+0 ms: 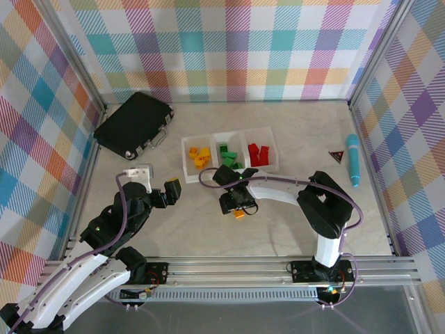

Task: Sort the legos into containers by color
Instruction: Pick up the lego from the center of the table, then place the lego in the container.

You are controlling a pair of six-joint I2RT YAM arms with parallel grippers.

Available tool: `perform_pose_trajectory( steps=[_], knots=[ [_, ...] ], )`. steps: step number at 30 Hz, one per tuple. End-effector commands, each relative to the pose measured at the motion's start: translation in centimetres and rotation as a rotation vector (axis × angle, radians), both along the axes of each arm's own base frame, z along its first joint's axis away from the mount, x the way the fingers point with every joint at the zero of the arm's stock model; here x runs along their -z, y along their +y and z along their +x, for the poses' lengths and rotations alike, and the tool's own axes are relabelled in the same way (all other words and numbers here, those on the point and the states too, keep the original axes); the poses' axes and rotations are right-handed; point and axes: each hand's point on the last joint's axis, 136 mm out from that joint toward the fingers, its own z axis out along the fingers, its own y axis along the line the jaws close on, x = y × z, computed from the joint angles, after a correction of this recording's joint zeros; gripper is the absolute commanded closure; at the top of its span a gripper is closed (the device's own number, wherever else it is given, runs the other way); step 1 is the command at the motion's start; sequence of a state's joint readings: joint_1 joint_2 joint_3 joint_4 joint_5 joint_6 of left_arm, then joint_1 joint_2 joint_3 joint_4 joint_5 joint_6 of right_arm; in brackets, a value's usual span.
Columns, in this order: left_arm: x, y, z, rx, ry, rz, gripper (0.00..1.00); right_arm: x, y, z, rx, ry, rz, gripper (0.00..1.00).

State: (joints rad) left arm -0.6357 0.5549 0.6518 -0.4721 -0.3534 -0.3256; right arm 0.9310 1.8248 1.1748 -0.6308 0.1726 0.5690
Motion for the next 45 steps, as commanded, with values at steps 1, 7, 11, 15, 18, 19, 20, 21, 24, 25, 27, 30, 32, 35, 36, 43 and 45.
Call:
perform_pose_trajectory(
  steps=[1, 7, 11, 15, 18, 19, 20, 21, 24, 25, 27, 30, 32, 35, 36, 43, 45],
  knots=[
    [-0.8, 0.3, 0.1, -0.017, -0.016, -0.009, 0.00, 0.7, -0.2, -0.3, 0.003, 0.004, -0.047, 0.31],
    [-0.5, 0.3, 0.1, -0.019, -0.012, -0.010, 0.00, 1.4, -0.5, -0.3, 0.006, -0.001, -0.083, 0.36],
    [-0.8, 0.3, 0.1, -0.015, -0.015, -0.011, 0.00, 1.8, -0.6, -0.3, 0.002, -0.004, -0.107, 0.43],
    [-0.9, 0.4, 0.0, -0.019, -0.013, -0.019, 0.00, 1.1, -0.7, -0.3, -0.017, -0.026, -0.139, 0.58],
    [-0.7, 0.6, 0.0, -0.035, -0.004, -0.022, 0.00, -0.5, -0.4, -0.1, -0.044, -0.053, -0.158, 0.67],
    [-0.6, 0.6, 0.0, -0.037, -0.002, -0.021, 0.00, -1.2, 0.0, -0.1, -0.054, -0.062, -0.150, 0.69],
    [-0.5, 0.6, 0.0, -0.039, 0.001, -0.019, 0.00, -2.0, 0.4, 0.0, -0.062, -0.073, -0.135, 0.72],
    [-0.5, 0.7, 0.0, -0.040, 0.002, -0.018, 0.00, -2.9, 0.9, 0.1, -0.070, -0.086, -0.113, 0.76],
    [-0.5, 0.8, -0.1, -0.044, 0.000, -0.019, 0.00, -5.9, 2.2, 0.8, -0.089, -0.140, -0.061, 0.81],
    [-0.7, 0.8, -0.1, -0.046, -0.005, -0.022, 0.00, -6.9, 2.6, 1.0, -0.091, -0.154, -0.046, 0.82],
    [-0.9, 1.1, -0.1, -0.066, -0.010, -0.036, 0.00, -9.0, 3.6, 1.7, -0.101, -0.196, 0.000, 0.82],
    [-0.7, 1.6, -0.2, -0.094, -0.019, -0.064, 0.00, -12.2, 5.6, 3.4, -0.136, -0.288, 0.074, 0.82],
    [-0.5, 2.1, -0.3, -0.129, -0.027, -0.090, 0.00, -13.7, 6.8, 4.8, -0.153, -0.338, 0.105, 0.81],
    [-0.2, 2.7, -0.6, -0.161, -0.039, -0.133, 0.00, -15.8, 8.4, 7.4, -0.131, -0.388, 0.153, 0.82],
    [-0.1, 2.9, -0.7, -0.173, -0.041, -0.146, 0.00, -16.3, 9.2, 8.3, -0.131, -0.410, 0.179, 0.82],
    [1.0, 3.9, -1.5, -0.215, -0.014, -0.162, 0.00, -16.1, 12.7, 13.3, -0.153, -0.453, 0.227, 0.83],
    [1.5, 4.3, -1.9, -0.227, -0.003, -0.163, 0.00, -15.6, 13.4, 14.5, -0.153, -0.458, 0.224, 0.83]
  ],
)
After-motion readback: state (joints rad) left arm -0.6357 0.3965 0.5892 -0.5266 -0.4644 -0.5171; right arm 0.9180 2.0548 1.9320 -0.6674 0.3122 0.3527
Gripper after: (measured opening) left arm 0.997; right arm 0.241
